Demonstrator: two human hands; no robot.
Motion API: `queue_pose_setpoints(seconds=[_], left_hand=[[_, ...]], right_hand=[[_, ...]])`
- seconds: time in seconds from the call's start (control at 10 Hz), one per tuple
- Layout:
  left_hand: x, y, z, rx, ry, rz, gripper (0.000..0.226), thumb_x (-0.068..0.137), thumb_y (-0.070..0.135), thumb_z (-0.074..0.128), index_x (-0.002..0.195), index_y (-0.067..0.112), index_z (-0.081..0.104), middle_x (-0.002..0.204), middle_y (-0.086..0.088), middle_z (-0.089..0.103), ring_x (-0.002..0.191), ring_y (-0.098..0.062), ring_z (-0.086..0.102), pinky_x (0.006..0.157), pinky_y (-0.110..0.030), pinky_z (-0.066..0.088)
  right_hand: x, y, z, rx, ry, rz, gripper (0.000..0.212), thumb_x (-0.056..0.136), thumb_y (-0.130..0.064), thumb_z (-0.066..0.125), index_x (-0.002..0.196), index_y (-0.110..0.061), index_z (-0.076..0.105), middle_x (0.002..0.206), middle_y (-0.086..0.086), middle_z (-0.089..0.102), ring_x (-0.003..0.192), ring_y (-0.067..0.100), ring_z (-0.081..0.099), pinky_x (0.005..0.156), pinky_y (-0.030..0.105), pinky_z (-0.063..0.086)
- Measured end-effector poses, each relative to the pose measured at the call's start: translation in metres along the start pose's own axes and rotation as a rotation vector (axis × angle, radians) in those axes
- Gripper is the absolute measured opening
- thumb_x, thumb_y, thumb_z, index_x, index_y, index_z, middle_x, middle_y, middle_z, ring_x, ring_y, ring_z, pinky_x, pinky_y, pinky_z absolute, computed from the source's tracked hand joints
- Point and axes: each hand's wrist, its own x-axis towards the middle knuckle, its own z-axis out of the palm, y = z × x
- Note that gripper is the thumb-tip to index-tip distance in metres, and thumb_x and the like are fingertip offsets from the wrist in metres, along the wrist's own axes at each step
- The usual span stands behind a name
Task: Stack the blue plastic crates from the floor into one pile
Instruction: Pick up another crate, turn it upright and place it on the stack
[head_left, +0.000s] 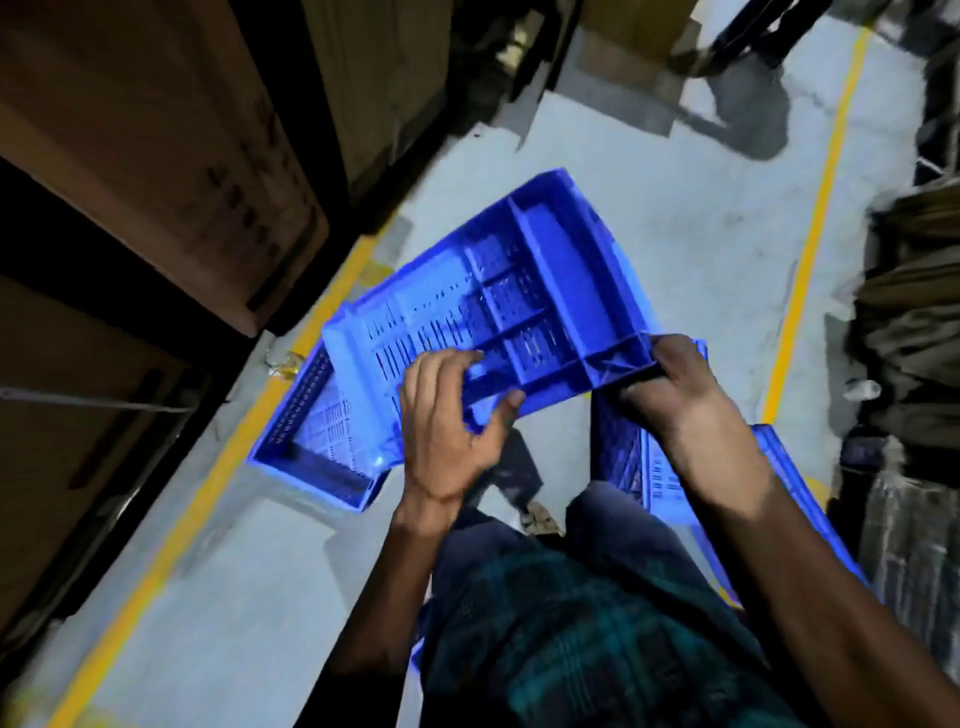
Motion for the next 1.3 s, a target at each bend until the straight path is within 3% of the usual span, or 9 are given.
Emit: queue_pose_setpoints(seconds=[0.1,0.2,0.4,0.5,0.6,0.7,1.0,1.1,1.3], left_hand=[[0.007,0.012,-0.017,0.192,0.127,0.213,0.057,0.081,0.065,0.065,0.093,0.009,0.070,0.101,-0.009,0.064,0.104,-0.031,0.058,0.091,-0.039,0.041],[0.016,0.032,-0.033,0.338,0.175,0.439,0.060,0.078,0.067,0.067,0.088,0.008,0.070,0.089,-0.009,0.068,0.090,-0.028,0.063,0.079,-0.039,0.045],[0.029,0.074,-0.032,0.633,0.017,0.499,0.036,0.068,0.033,0.081,0.089,0.006,0.070,0.070,-0.007,0.062,0.065,-0.029,0.060,0.066,-0.036,0.033],[0.047,0.107,-0.012,0.681,-0.003,0.436,0.027,0.071,0.030,0.074,0.086,0.007,0.071,0.068,-0.007,0.064,0.062,-0.027,0.063,0.064,-0.037,0.041],[0.073,0.139,0.006,0.644,-0.024,0.344,0.023,0.071,0.023,0.055,0.081,0.008,0.069,0.066,-0.010,0.066,0.060,-0.029,0.066,0.056,-0.033,0.050],[0.091,0.159,0.018,0.643,-0.022,0.234,0.019,0.061,0.014,0.066,0.078,0.007,0.066,0.066,-0.013,0.067,0.060,-0.032,0.067,0.053,-0.033,0.050],[0.098,0.196,0.036,0.603,0.242,0.077,0.021,0.059,0.011,0.071,0.080,0.008,0.069,0.068,-0.015,0.070,0.060,-0.035,0.068,0.050,-0.031,0.047],[0.099,0.203,0.030,0.559,0.353,-0.017,0.024,0.064,0.014,0.068,0.087,0.010,0.072,0.078,-0.016,0.074,0.069,-0.038,0.070,0.056,-0.036,0.049],[0.080,0.217,0.018,0.491,0.552,-0.051,0.022,0.061,0.017,0.067,0.083,0.014,0.071,0.070,-0.009,0.073,0.067,-0.035,0.070,0.055,-0.032,0.047]], right_hand=[[-0.019,-0.016,-0.010,-0.294,-0.089,-0.205,0.025,0.080,0.008,0.051,0.074,-0.011,0.036,0.067,0.010,0.028,0.061,0.023,0.024,0.051,0.031,0.024],[-0.027,-0.034,-0.010,-0.342,-0.144,-0.246,0.031,0.066,0.011,0.053,0.067,0.000,0.023,0.071,0.019,0.016,0.069,0.024,0.014,0.059,0.038,0.012],[-0.011,-0.036,-0.051,-0.486,-0.012,-0.230,0.021,0.060,-0.014,0.062,0.062,-0.015,0.041,0.059,-0.007,0.035,0.061,0.014,0.027,0.054,0.027,0.025],[0.021,-0.043,-0.076,-0.164,-0.018,-0.166,0.016,0.078,0.004,0.059,0.080,-0.012,0.061,0.074,-0.001,0.057,0.068,0.009,0.054,0.059,0.020,0.045],[0.053,-0.057,-0.101,1.105,-0.137,0.300,0.034,0.105,-0.025,0.035,0.114,0.001,0.055,0.097,0.020,0.066,0.064,0.031,0.071,0.049,0.032,0.059],[0.074,-0.051,-0.125,1.268,-0.378,0.377,0.065,0.104,-0.046,0.028,0.105,0.011,0.059,0.082,0.025,0.071,0.062,0.035,0.073,0.053,0.036,0.061],[0.106,0.013,-0.194,0.717,-0.212,0.421,0.065,0.099,-0.055,0.035,0.071,-0.007,0.068,0.064,0.009,0.072,0.052,0.028,0.071,0.039,0.025,0.053],[0.119,0.046,-0.210,0.551,-0.093,0.495,0.049,0.100,-0.055,0.034,0.083,-0.015,0.056,0.061,0.003,0.072,0.047,0.023,0.069,0.039,0.018,0.048],[0.155,0.105,-0.205,0.316,0.026,0.579,0.037,0.098,-0.042,0.050,0.072,-0.019,0.038,0.037,0.005,0.054,0.053,0.023,0.052,0.062,0.032,0.048]])
